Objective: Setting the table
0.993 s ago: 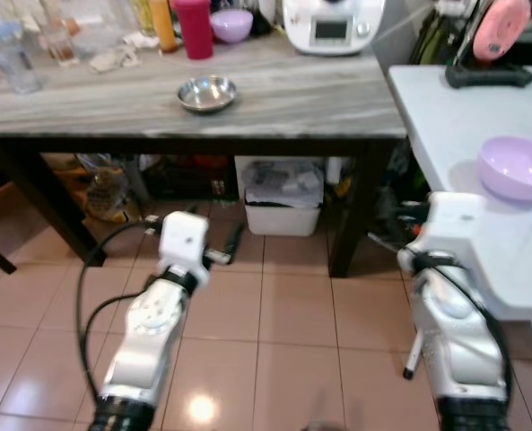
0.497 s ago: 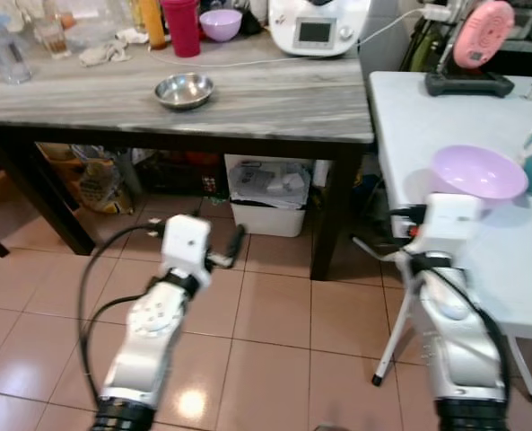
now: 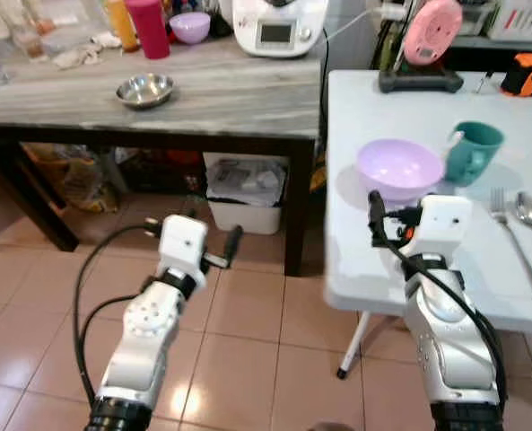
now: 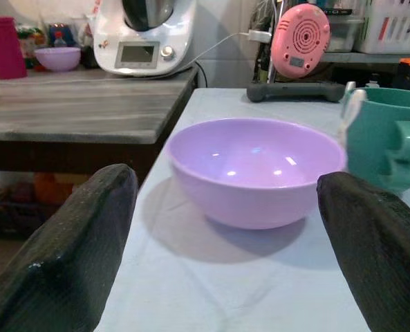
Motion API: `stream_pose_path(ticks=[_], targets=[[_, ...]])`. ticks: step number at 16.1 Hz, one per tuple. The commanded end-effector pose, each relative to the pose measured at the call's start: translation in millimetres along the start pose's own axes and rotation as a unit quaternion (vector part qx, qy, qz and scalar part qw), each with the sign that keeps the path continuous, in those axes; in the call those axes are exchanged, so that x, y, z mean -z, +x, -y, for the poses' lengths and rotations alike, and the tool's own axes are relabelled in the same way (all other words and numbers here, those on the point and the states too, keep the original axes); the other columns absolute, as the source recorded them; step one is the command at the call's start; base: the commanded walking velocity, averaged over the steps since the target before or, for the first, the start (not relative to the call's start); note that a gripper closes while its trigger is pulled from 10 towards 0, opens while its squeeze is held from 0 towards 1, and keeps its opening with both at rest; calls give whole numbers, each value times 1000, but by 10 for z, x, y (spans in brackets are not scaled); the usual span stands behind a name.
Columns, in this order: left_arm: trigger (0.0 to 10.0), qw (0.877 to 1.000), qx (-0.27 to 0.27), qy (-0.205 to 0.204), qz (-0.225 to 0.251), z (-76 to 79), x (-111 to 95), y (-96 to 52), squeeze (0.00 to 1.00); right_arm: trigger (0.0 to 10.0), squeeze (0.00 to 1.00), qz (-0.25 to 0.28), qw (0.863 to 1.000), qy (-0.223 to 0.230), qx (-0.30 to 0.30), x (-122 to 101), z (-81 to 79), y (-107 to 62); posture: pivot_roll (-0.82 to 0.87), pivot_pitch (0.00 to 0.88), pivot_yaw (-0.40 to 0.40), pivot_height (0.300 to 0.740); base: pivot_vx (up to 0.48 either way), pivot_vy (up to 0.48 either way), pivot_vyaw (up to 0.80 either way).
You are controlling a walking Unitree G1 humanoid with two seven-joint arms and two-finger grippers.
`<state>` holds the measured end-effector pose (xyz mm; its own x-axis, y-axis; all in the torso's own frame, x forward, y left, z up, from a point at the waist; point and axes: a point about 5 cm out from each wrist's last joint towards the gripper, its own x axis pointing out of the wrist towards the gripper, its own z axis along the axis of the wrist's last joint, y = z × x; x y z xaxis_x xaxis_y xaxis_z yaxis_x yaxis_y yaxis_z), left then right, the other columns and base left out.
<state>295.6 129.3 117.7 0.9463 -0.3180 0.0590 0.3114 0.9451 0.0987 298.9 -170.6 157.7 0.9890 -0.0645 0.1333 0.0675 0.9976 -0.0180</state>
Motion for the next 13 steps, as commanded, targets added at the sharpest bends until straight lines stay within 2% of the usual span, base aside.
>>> stream_pose_path(ticks=[1,4,6,13], targets=[[10000,1000,11,0,2,47,-13,13,0,10000,0,3,1000,-4,7,-17,41,-5,-220,93,63,740,0,-382,0],[10000,1000,11,-1,2,40,-11,14,0,10000,0,3,1000,-4,5,-15,31,2,-216,93,63,740,0,-377,0],[10000,1000,11,-16,7,41,-14,13,0,10000,0,2,1000,-5,2,-3,11,5,-214,93,63,740,0,0,0],[10000,999,36,-28,8,82,-1,7,0,10000,0,11,1000,-17,-14,-33,-43,64,-210,89,63,740,0,0,64]])
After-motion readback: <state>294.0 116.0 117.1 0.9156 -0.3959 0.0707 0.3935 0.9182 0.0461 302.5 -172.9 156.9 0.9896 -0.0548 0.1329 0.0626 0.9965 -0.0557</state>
